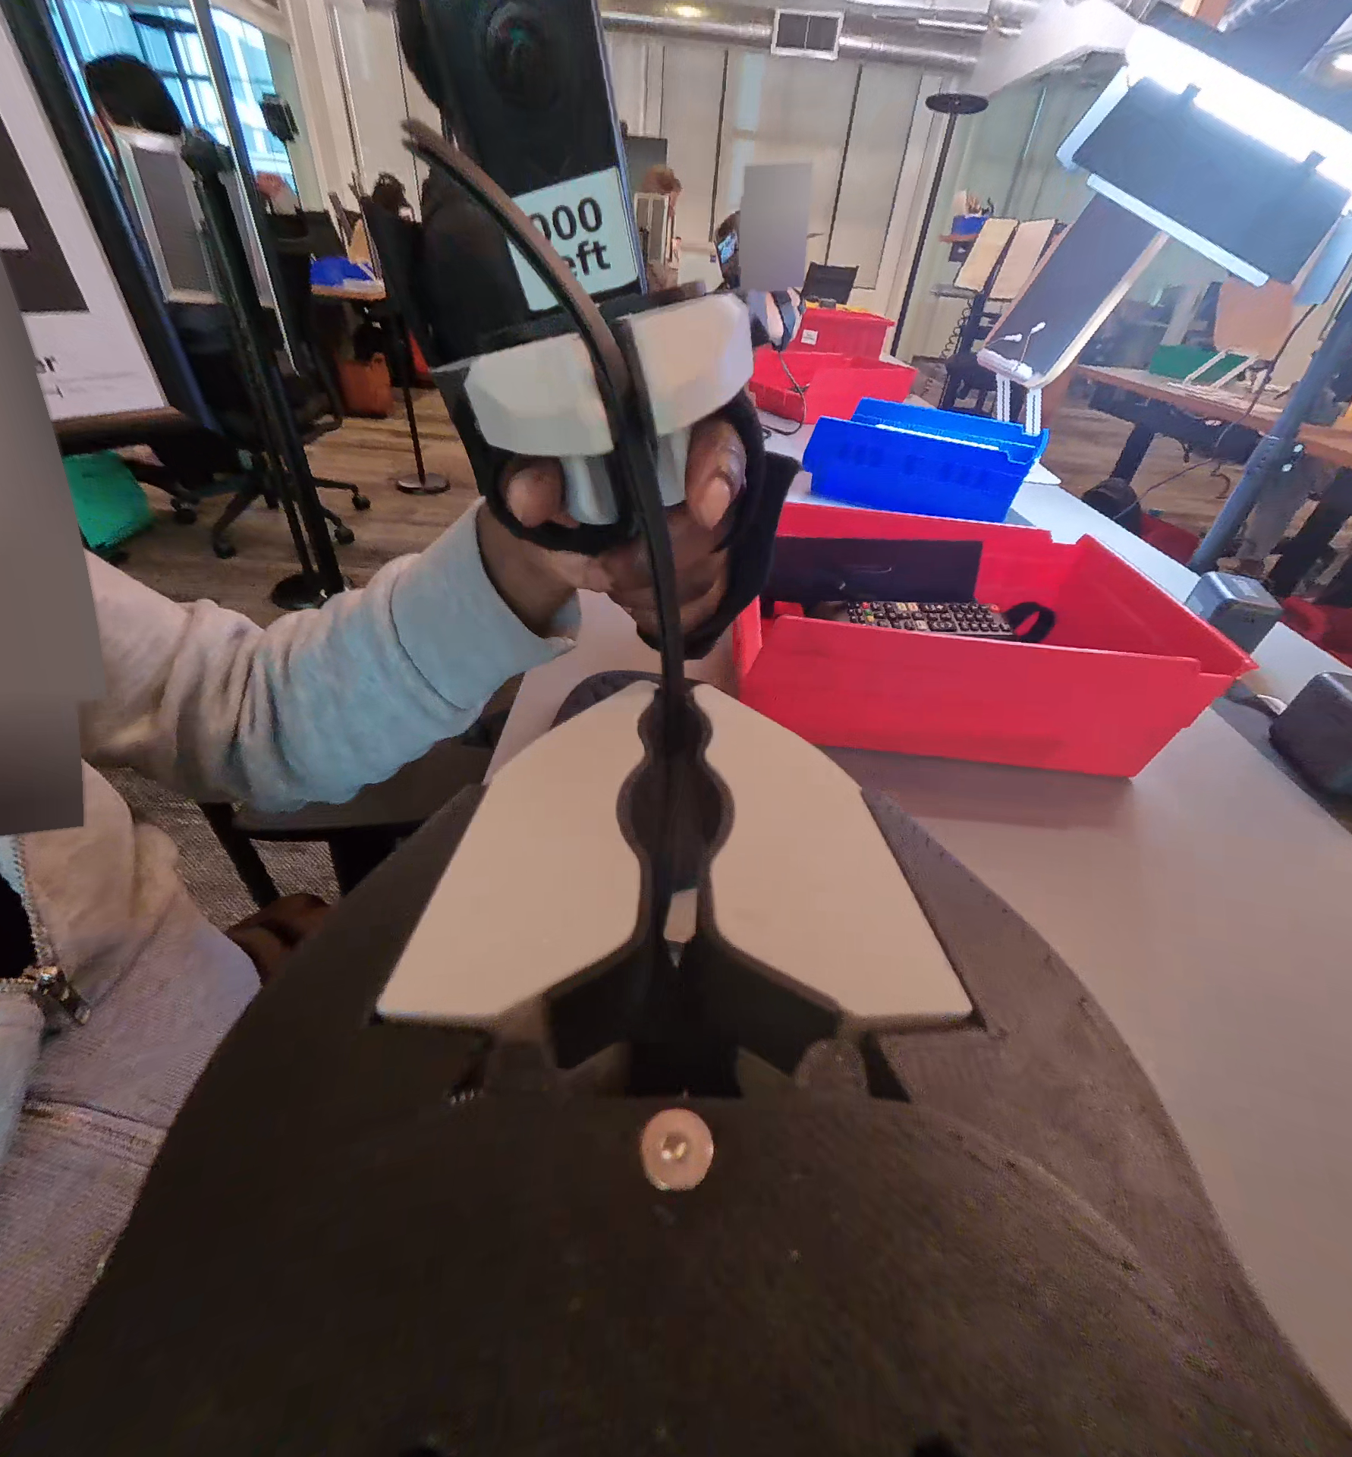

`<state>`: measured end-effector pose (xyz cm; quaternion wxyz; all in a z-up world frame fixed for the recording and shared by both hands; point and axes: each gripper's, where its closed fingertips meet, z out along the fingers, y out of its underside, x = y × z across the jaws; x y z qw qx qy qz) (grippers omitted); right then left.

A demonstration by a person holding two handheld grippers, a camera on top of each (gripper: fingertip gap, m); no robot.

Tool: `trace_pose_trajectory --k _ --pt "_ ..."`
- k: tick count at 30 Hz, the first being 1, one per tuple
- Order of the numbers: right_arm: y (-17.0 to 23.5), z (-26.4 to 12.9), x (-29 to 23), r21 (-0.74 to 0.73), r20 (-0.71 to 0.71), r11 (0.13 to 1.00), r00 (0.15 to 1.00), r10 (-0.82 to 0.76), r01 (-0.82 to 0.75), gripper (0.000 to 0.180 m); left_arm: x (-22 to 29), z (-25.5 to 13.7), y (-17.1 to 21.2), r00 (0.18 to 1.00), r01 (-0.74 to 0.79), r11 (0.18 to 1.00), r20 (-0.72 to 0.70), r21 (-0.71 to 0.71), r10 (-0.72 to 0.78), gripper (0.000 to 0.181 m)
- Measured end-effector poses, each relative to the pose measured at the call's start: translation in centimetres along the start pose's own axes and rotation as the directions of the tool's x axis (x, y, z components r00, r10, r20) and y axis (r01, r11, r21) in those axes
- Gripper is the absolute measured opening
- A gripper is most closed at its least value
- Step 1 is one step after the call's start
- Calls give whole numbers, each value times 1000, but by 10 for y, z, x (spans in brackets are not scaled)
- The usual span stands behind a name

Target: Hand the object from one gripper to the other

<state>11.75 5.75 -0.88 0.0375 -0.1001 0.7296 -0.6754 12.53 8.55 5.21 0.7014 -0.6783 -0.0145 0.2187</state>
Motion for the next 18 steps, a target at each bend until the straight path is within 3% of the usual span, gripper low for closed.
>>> trace_pose_trajectory --k 2,5,7,12,18 --pt "-4 1 0 4 13 1000 1000 26 -26 4 -4 -1 -4 1000 25 999 14 25 -25 5" --pt "-20 -1 2 54 20 997 998 54 -55 4 -8 -5 -3 994 104 993 33 63 -107 32" --pt "-33 -3 5 98 23 992 996 83 -85 4 -11 -5 8 984 167 983 48 71 -171 37" --pt "-51 0 8 145 18 983 993 113 -115 4 -5 7 35 952 304 950 11 69 -305 33" --pt "-58 4 6 165 35 979 993 115 -119 4 0 12 34 948 318 945 -35 71 -317 5"
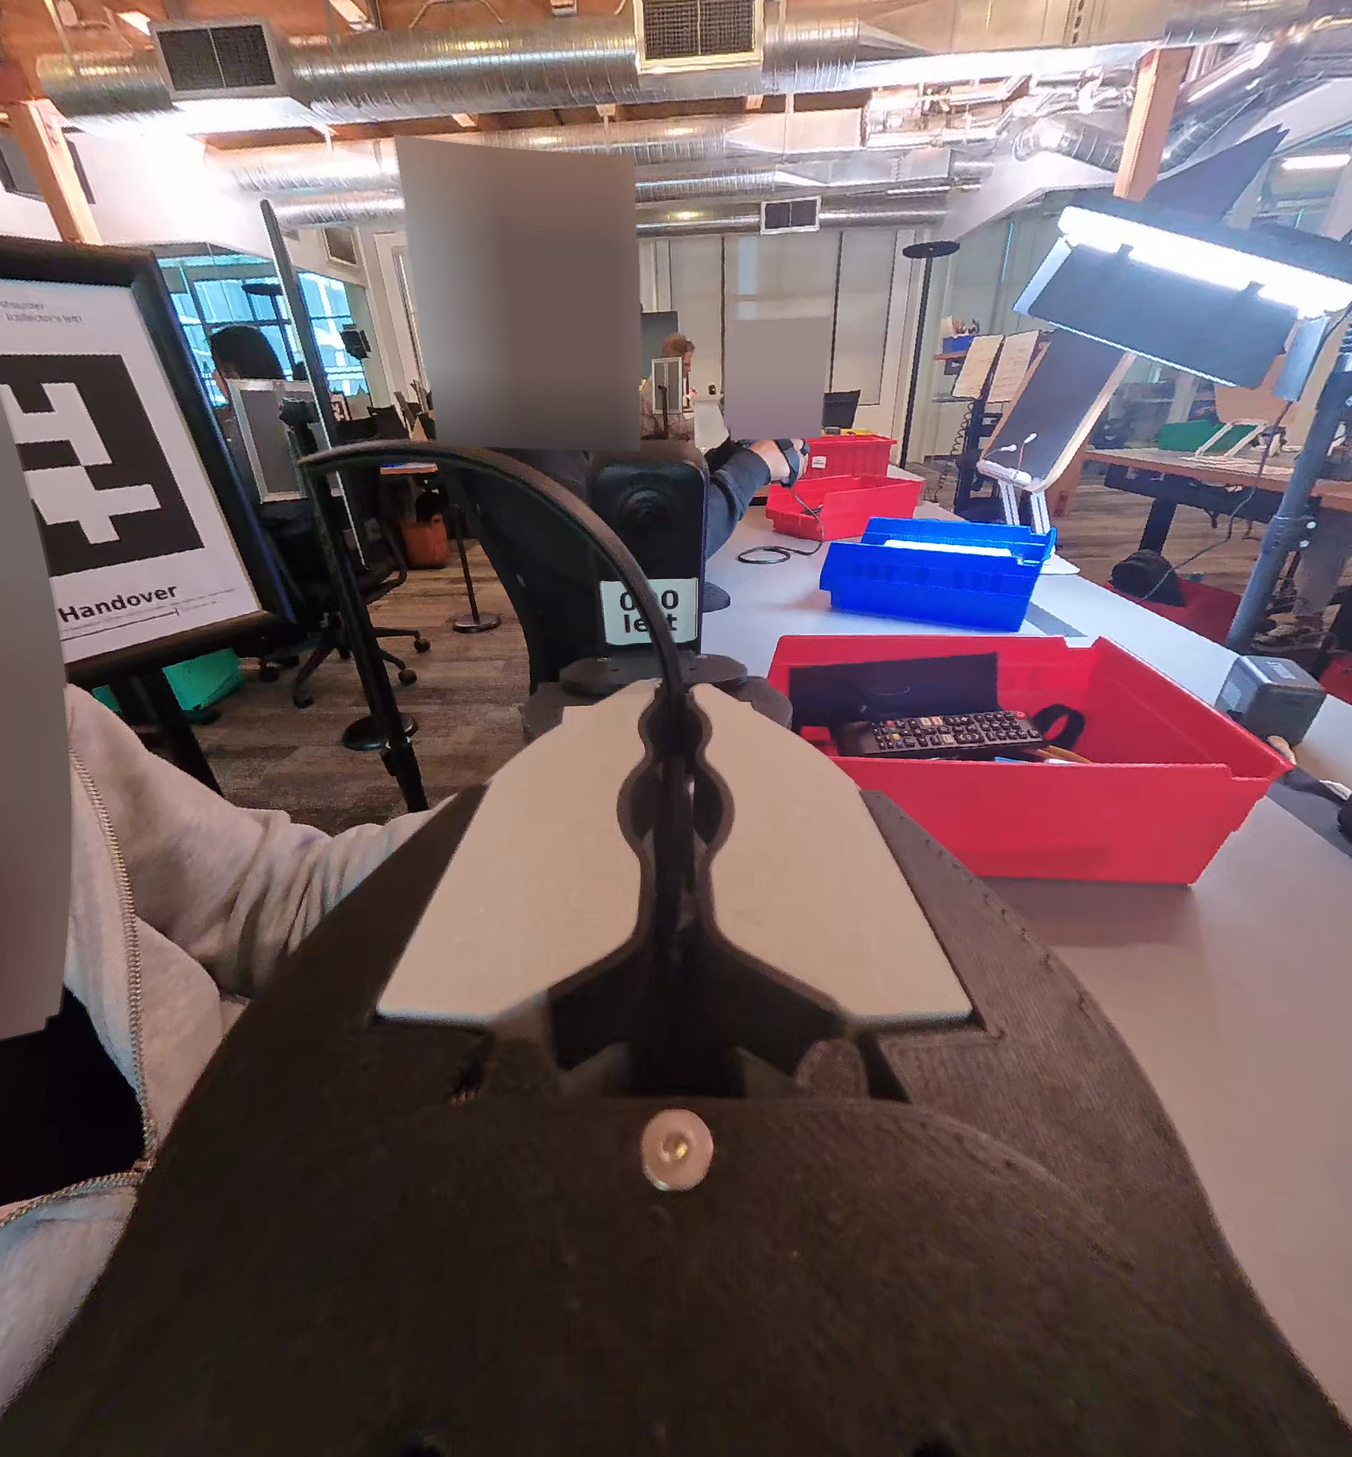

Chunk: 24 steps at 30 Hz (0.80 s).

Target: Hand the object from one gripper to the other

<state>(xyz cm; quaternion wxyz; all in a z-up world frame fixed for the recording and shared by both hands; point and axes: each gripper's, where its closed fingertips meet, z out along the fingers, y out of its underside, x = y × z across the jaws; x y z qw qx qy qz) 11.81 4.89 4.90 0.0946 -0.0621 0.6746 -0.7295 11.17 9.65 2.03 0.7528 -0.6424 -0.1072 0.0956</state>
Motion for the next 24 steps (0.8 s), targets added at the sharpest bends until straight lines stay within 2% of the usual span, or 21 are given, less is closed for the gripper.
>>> trace_pose_trajectory --k 3,6,7,9,14,16,18,20,22,24 --pt "-2 -2 -2 17 4 1000 1000 3 -3 6 0 -1 -1 1000 8 1000 0 -26 -8 5" --pt "5 -10 0 8 -13 1000 1000 21 -21 32 1 -5 -11 1000 -10 1000 -1 -7 10 5" --pt "9 -13 0 -1 -15 1000 999 31 -31 35 1 -7 -14 1000 -13 1000 -2 -8 13 4" --pt "17 -19 0 -1 -5 998 998 60 -60 27 0 -9 -18 999 -35 999 3 -17 35 5" --pt "33 -20 0 -48 20 993 994 105 -104 28 4 -13 -32 999 -46 999 -25 4 46 5" --pt "34 -19 -5 -65 57 994 994 89 -85 5 2 -13 -34 998 -54 999 -15 -1 54 5" --pt "31 -16 -8 -60 69 996 995 69 -64 4 2 -13 -39 999 -49 998 -11 29 50 5" --pt "23 -16 -7 -30 59 998 997 53 -52 4 1 -14 -41 1000 -29 998 -7 63 29 15" --pt "10 -18 -8 33 63 998 996 57 -60 4 -2 -15 -30 1000 -11 999 16 39 11 29" --pt "1 -19 -6 73 42 997 998 38 -41 4 0 -14 -15 1000 9 1000 -5 9 -9 30"
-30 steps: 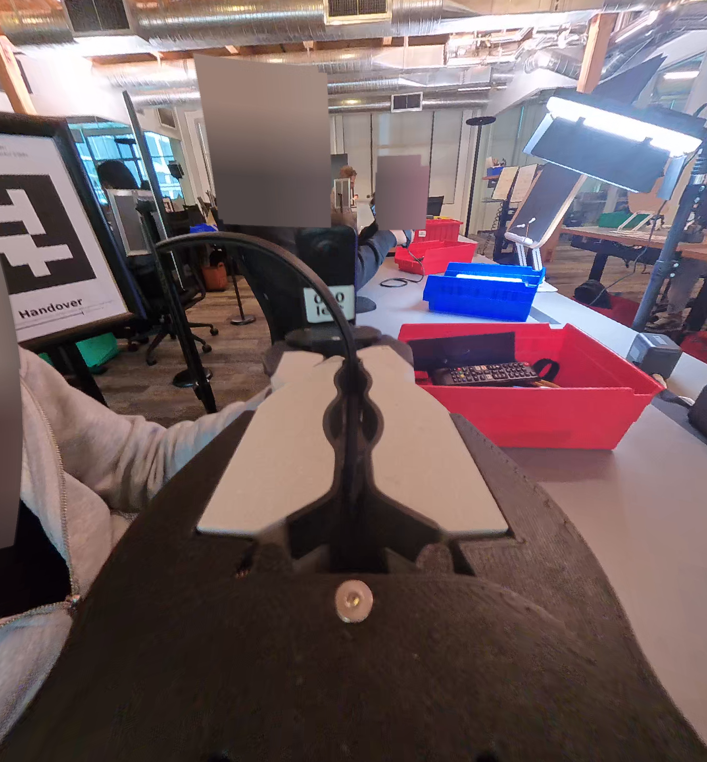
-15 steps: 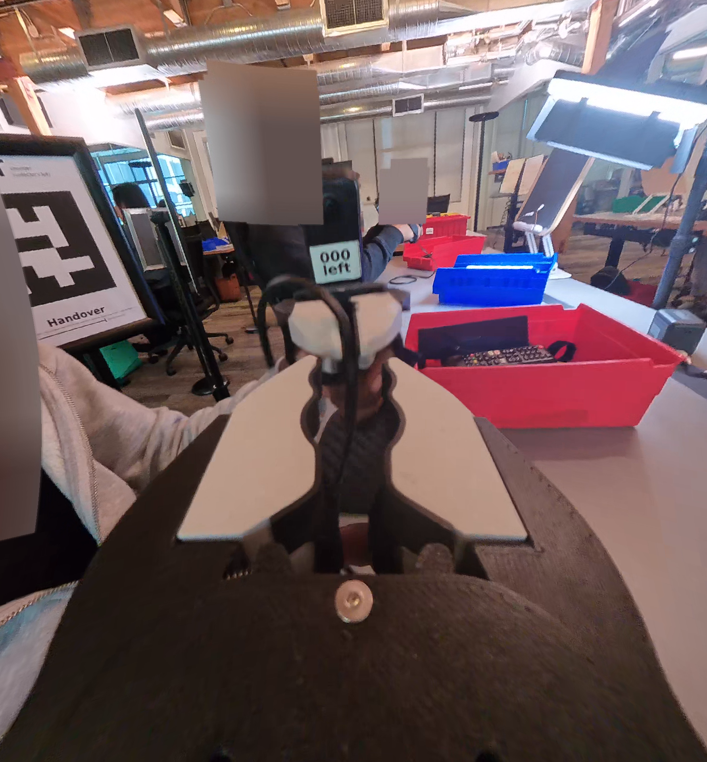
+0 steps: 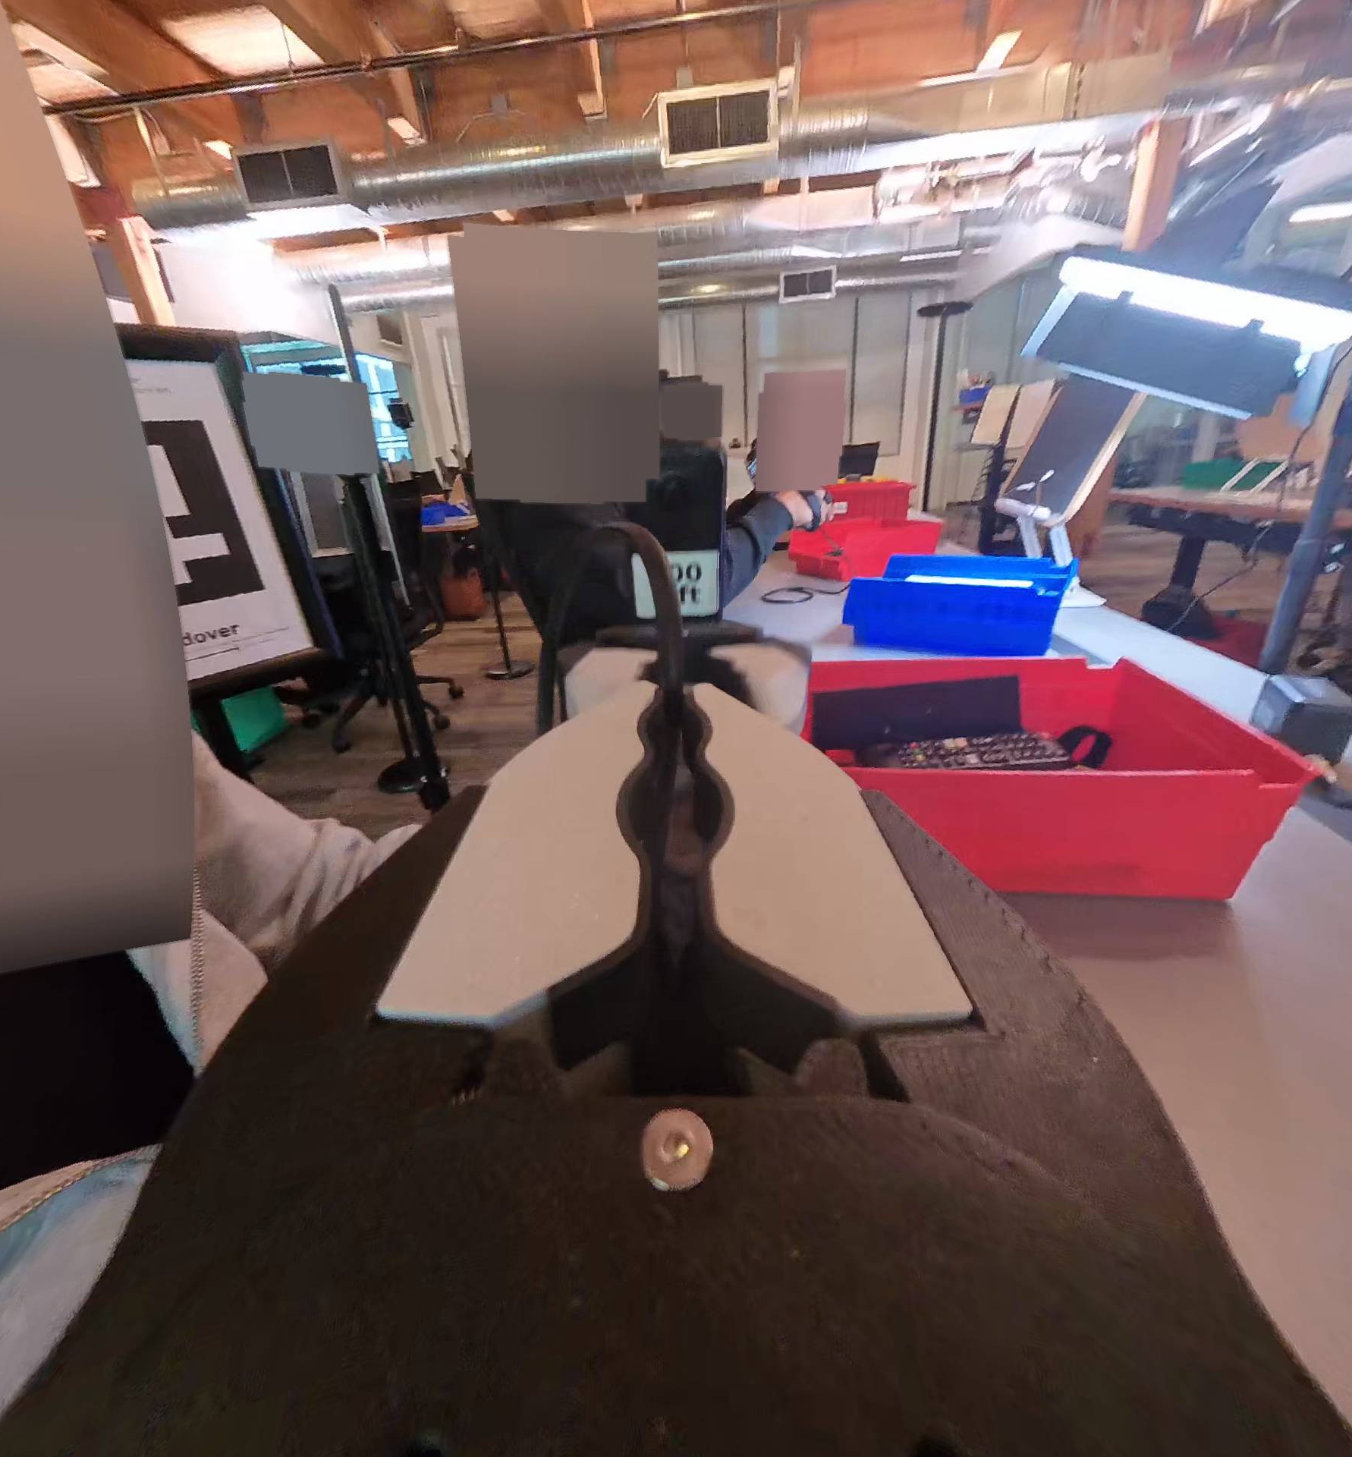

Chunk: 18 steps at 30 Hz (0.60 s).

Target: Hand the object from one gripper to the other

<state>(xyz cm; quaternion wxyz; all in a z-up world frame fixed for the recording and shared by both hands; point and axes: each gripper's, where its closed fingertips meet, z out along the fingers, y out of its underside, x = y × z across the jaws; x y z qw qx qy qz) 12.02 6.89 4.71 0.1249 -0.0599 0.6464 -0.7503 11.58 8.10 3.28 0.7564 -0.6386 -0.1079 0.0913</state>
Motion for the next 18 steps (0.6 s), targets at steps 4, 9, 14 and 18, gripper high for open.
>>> trace_pose_trajectory --k 4,9,14,18 --pt "-6 5 -2 10 -13 999 999 -33 33 4 7 9 18 999 -7 999 -37 -37 6 20" --pt "-9 6 -5 23 -39 997 997 -74 75 11 12 11 14 998 -54 998 -44 -41 52 6" --pt "17 -2 0 -34 -54 998 997 -61 60 41 9 4 3 999 -48 999 -25 -6 48 5" --pt "42 4 -1 -99 -29 995 999 -29 26 41 8 6 5 999 -29 1000 -27 -8 29 5"
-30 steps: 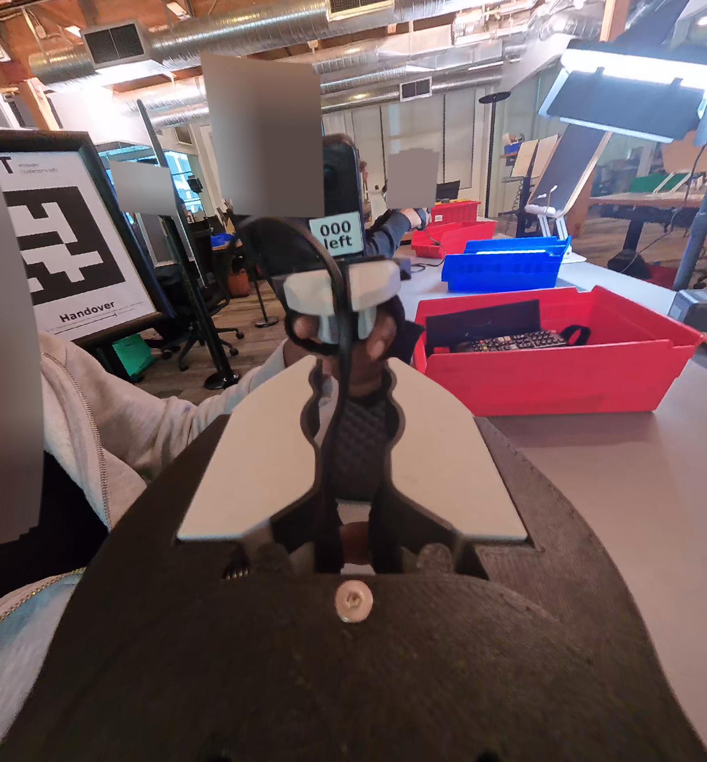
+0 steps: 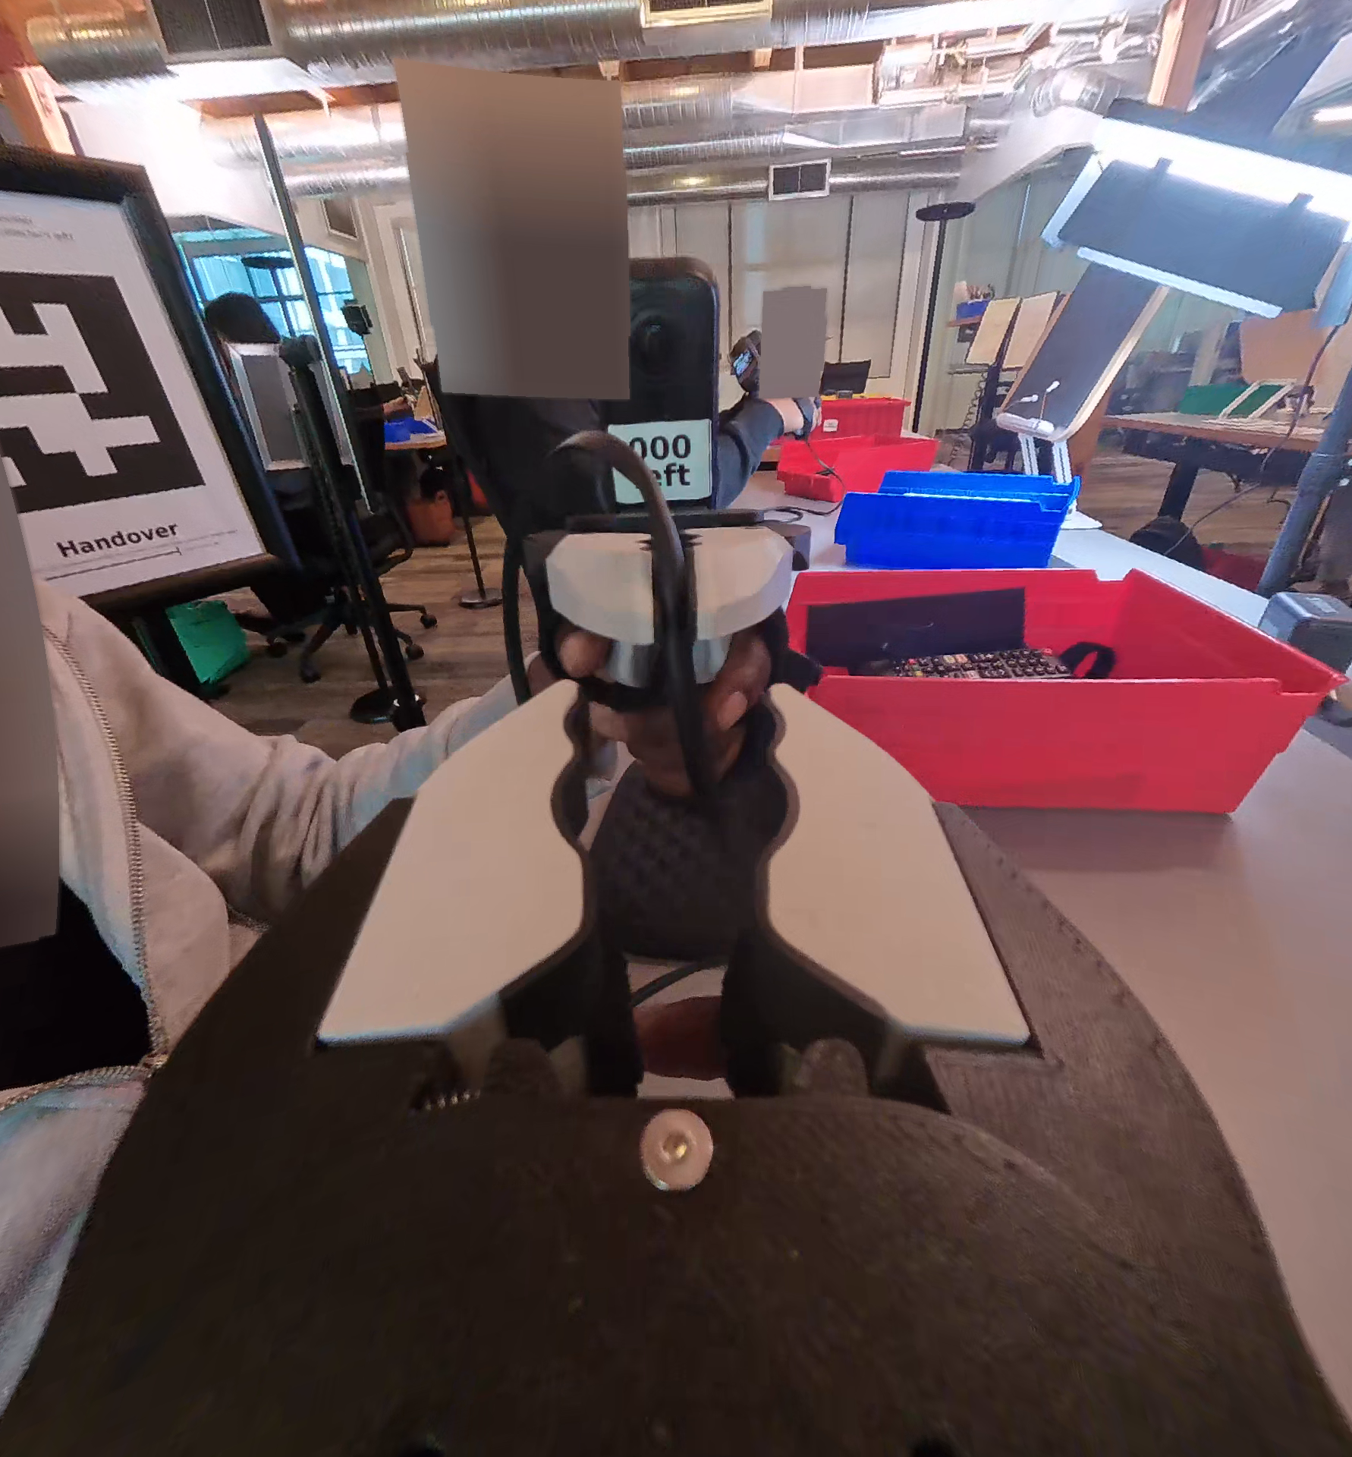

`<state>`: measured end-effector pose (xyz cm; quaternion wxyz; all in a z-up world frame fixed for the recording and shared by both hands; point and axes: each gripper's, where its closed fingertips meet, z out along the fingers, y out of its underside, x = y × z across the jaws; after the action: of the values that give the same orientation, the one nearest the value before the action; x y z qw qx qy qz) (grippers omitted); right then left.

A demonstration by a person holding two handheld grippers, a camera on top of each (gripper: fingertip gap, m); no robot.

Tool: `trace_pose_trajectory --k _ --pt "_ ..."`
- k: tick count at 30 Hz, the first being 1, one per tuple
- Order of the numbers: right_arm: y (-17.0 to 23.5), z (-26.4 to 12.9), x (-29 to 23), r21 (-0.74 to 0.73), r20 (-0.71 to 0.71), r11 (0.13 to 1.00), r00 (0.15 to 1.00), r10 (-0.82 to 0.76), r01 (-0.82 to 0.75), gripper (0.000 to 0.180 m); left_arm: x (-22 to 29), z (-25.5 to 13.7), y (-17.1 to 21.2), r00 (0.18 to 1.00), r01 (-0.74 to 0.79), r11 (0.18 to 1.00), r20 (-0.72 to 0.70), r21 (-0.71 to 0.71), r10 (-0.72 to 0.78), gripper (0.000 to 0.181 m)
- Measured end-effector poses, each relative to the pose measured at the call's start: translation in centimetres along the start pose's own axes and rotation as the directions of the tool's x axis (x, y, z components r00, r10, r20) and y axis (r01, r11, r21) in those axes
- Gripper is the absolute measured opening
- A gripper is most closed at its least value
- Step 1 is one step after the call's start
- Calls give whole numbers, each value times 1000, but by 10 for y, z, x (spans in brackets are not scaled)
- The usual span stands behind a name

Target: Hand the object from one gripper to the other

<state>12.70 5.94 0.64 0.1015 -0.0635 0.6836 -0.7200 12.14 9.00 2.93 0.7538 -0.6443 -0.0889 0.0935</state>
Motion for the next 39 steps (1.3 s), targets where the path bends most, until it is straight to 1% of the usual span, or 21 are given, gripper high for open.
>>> trace_pose_trajectory --k 1,2,4,6,8,10,12,16,18,21,23,26,28,29,31,33,34,35,36,38,39 --pt "2 2 0 -5 0 1000 1000 -6 6 27 1 1 1 1000 -3 1000 -4 -4 3 5" --pt "3 4 -1 -13 1 1000 1000 -19 19 7 2 2 2 1000 -6 1000 -10 -6 5 5" --pt "3 5 -1 -25 1 999 999 -45 45 6 2 2 0 1000 -2 1000 -10 6 2 5" --pt "-1 5 0 -22 4 999 1000 -26 26 6 -1 0 -3 1000 3 1000 2 19 -3 6" --pt "-4 5 1 -10 8 1000 1000 0 0 6 -4 -2 -6 1000 5 1000 27 28 -5 10" --pt "-8 4 3 14 11 1000 1000 17 -17 6 -7 -6 -5 999 5 999 48 32 -7 20" --pt "-13 1 6 40 0 999 1000 29 -29 6 -9 -10 0 999 26 999 47 24 -27 28" --pt "-24 -2 12 90 -23 995 999 33 -31 6 -6 -9 21 998 64 997 10 -49 -63 31" --pt "-28 0 13 98 -17 995 999 38 -36 6 -8 -5 28 999 38 996 26 -79 -36 27" --pt "-29 4 10 83 1 996 999 34 -34 6 -10 1 32 999 22 995 40 -101 -18 25" --pt "-29 7 8 83 13 996 999 36 -37 6 -11 2 33 999 0 994 41 -111 4 7" --pt "-32 5 11 104 1 994 1000 14 -14 6 -11 0 29 999 -3 997 48 -81 7 6" --pt "-34 0 14 141 -10 990 1000 1 0 28 -11 -5 20 999 16 1000 47 -19 -15 6" --pt "-30 -3 17 136 -17 991 1000 -4 6 34 -12 -9 15 999 32 999 41 15 -32 6" --pt "-12 -5 22 62 -2 998 1000 -25 25 39 -16 -16 8 997 55 997 46 56 -58 8" --pt "9 -2 23 -6 36 1000 999 -22 22 42 -20 -19 8 996 53 997 63 49 -56 7" --pt "15 1 23 -13 42 1000 999 -24 25 42 -22 -20 9 996 52 998 68 43 -55 6" --pt "19 5 25 -8 35 999 999 -36 36 36 -22 -20 9 996 57 998 64 38 -60 5" --pt "22 8 28 -1 18 999 999 -47 47 23 -22 -19 11 996 66 997 54 32 -67 5" --pt "26 11 34 3 -2 999 999 -46 46 8 -28 -18 14 994 80 997 66 19 -82 5" --pt "27 11 35 9 6 999 999 -36 36 6 -32 -18 15 993 89 996 74 20 -90 6"
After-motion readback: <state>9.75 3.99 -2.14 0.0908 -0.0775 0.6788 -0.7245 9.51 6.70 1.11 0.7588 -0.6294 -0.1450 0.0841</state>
